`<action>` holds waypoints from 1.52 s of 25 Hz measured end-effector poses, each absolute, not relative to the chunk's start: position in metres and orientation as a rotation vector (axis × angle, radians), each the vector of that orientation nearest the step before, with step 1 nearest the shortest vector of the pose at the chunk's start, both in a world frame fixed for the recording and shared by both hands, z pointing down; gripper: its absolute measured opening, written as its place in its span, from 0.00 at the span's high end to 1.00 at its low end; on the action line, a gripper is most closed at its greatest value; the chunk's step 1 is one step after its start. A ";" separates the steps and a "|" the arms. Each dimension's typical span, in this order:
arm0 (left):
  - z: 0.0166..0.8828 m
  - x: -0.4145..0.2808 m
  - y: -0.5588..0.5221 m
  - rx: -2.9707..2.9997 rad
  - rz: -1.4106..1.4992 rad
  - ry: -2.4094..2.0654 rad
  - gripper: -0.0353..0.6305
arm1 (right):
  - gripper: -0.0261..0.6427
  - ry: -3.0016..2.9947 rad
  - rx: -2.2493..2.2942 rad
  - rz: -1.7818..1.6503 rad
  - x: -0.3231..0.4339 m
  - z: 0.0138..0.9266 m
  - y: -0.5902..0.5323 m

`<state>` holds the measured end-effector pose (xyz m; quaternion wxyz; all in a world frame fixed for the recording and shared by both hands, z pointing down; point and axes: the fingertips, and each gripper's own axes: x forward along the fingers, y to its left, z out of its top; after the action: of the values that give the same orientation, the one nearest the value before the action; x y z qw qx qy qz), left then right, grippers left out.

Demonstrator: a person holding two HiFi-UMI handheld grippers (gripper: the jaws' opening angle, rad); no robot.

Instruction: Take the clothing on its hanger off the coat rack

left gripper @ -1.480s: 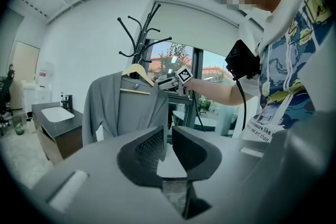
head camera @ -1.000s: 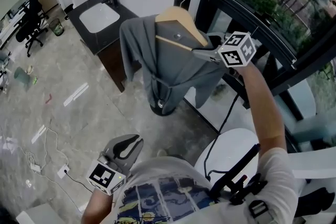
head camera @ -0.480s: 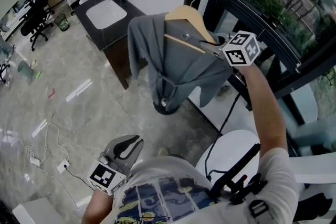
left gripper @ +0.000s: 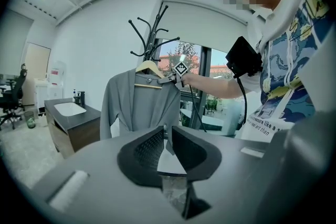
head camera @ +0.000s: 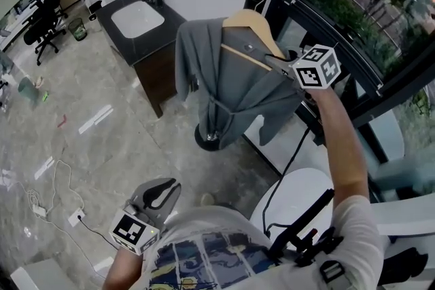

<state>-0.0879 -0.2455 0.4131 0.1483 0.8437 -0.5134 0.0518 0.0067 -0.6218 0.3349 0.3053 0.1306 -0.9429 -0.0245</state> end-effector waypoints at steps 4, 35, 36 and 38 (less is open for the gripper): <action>0.413 -0.094 -0.234 2.437 0.137 -1.464 0.87 | 0.95 -2.498 0.376 -0.073 0.011 0.318 -0.614; 0.418 -0.138 -0.071 2.554 0.106 -1.297 0.87 | 0.95 -2.517 0.409 -0.132 0.005 0.288 -0.357; 0.419 -0.140 -0.066 2.556 0.103 -1.293 0.87 | 0.95 -2.521 0.403 -0.137 0.003 0.289 -0.346; 0.422 -0.142 -0.057 2.563 0.098 -1.286 0.87 | 0.95 -2.531 0.388 -0.149 -0.002 0.288 -0.323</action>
<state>-0.1416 -0.0571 0.4216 0.1356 0.8851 -0.4440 0.0339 -0.0016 -0.3234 0.2883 0.2843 0.1452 -0.9461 -0.0557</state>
